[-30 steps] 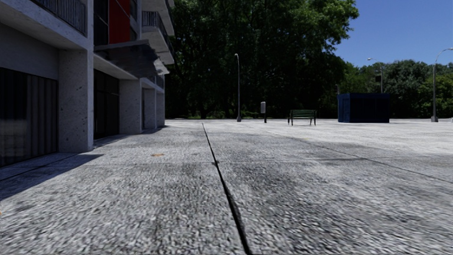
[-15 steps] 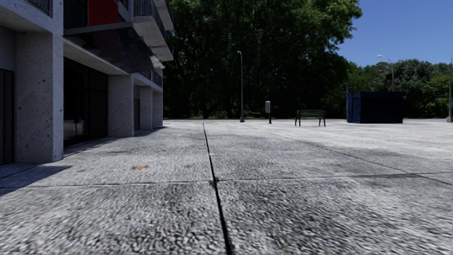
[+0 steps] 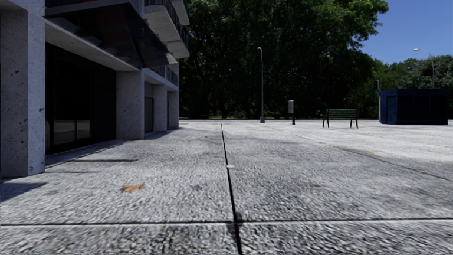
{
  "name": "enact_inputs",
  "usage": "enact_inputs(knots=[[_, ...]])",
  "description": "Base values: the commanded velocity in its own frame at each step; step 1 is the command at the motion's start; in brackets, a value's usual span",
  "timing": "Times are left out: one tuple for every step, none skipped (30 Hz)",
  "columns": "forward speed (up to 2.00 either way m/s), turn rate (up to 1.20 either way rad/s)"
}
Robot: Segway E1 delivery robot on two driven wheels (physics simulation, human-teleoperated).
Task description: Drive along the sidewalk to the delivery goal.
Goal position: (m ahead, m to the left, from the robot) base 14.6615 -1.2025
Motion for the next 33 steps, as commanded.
enact_inputs(knots=[[2.00,0.00],[2.00,0.00],[2.00,0.00],[2.00,0.00],[2.00,0.00],[2.00,0.00],[2.00,0.00],[2.00,0.00],[2.00,0.00],[2.00,0.00],[2.00,0.00],[2.00,0.00],[2.00,0.00],[2.00,0.00],[2.00,0.00],[2.00,0.00],[2.00,0.00],[2.00,0.00],[2.00,0.00],[2.00,0.00],[2.00,0.00],[2.00,0.00],[2.00,0.00],[2.00,0.00],[2.00,0.00],[2.00,0.00],[2.00,0.00],[2.00,0.00],[2.00,0.00],[2.00,0.00],[2.00,0.00],[2.00,0.00],[2.00,0.00]])
